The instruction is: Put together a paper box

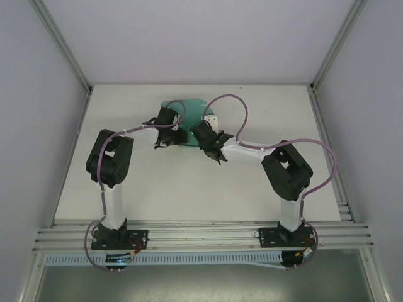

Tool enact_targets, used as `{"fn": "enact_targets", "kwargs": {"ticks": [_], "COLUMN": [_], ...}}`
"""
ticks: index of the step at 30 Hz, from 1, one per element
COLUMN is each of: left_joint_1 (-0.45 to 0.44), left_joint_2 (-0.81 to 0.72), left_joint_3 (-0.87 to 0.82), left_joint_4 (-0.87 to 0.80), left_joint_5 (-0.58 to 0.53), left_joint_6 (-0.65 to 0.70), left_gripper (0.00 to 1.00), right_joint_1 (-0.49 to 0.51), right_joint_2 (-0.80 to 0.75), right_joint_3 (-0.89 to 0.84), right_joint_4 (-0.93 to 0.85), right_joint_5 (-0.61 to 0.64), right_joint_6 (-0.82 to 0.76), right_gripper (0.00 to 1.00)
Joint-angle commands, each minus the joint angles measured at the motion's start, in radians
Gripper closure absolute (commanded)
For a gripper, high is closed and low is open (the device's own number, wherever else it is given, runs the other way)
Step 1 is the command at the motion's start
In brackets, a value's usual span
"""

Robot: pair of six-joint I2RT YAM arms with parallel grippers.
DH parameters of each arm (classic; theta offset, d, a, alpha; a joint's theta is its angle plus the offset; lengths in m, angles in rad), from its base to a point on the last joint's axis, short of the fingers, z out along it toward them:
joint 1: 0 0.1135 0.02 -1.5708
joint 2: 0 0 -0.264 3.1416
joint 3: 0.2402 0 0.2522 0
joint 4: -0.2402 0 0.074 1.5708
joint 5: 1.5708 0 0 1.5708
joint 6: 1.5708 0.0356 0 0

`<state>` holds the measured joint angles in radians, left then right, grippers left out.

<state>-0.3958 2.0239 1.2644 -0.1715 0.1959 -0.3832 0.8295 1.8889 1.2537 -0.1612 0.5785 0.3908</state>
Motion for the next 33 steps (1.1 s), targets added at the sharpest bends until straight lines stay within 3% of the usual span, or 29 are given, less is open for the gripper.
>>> {"fn": "enact_targets", "kwargs": {"ticks": [1,7,15,20,24,25,27,33], "left_joint_1": [0.002,0.002,0.006,0.055,0.172,0.182,0.184,0.191], "left_joint_2": [0.064,-0.054,-0.252,-0.351,-0.39,-0.382,-0.354,-0.259], "left_joint_3": [0.013,-0.035,-0.106,-0.202,-0.336,-0.344,-0.34,-0.358], "left_joint_4": [-0.155,-0.086,-0.077,-0.037,0.083,0.099,0.143,0.357], "left_joint_5": [-0.156,-0.002,0.085,0.095,0.226,0.245,0.306,0.486], "left_joint_6": [0.019,0.042,0.035,-0.013,-0.092,-0.091,-0.057,-0.052], "left_gripper": [0.75,0.44,0.02,0.02,0.02,0.07,0.29,0.52], "right_joint_1": [0.024,0.02,0.012,0.008,0.007,0.007,0.007,0.008], "right_joint_2": [-0.012,0.013,0.028,0.029,0.029,0.03,0.03,0.028], "right_joint_3": [-0.012,-0.006,-0.014,-0.022,-0.022,-0.024,-0.022,-0.019], "right_joint_4": [0.022,0.015,0.036,0.041,0.042,0.042,0.043,0.031], "right_joint_5": [0.031,0.06,0.06,0.055,0.049,0.046,0.045,0.037], "right_joint_6": [-0.043,-0.046,-0.056,-0.057,-0.059,-0.061,-0.06,-0.051], "right_gripper": [1.0,1.0,1.0,1.0,1.0,1.0,1.0,1.0]}}
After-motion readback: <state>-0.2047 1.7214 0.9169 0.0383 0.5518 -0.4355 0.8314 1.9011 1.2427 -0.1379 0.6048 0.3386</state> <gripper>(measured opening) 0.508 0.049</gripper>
